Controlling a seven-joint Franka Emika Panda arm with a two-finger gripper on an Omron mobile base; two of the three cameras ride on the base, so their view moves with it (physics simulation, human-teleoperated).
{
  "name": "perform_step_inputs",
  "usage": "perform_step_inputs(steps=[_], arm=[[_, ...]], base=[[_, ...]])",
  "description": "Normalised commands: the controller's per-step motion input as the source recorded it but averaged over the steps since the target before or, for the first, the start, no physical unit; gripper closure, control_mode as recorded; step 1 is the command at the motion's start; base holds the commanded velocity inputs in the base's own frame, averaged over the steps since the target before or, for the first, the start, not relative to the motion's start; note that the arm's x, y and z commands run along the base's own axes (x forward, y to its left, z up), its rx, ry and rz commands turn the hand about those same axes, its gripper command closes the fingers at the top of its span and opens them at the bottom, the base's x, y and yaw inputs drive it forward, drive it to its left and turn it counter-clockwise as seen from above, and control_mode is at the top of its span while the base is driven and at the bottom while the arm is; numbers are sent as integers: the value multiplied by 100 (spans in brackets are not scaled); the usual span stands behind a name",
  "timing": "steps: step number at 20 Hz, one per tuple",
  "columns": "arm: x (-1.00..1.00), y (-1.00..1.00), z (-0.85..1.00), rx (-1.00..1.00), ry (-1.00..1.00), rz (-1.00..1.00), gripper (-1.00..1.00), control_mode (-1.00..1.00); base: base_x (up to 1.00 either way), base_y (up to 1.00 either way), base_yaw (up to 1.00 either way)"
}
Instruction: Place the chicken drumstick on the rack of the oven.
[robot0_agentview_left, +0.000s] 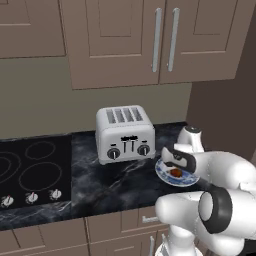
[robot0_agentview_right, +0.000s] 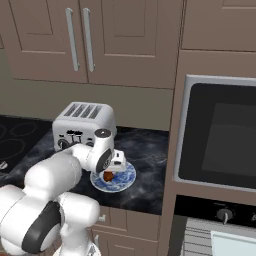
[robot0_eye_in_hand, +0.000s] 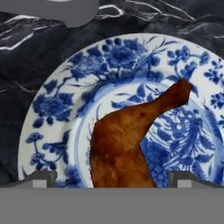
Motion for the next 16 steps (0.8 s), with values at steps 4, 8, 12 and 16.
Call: perform_step_inputs(steps=[4,8,12,16], arm=[[13,0,-18,-1,0,0,-100,-100],[0,0,-28,-1,0,0,-100,-100],[1,0,-34,-2,0,0,-100,-100],[0,0,-24,0,0,0,-100,-100]], base=[[0,0,0],[0,0,0],[0,0,0],[0,0,0]])
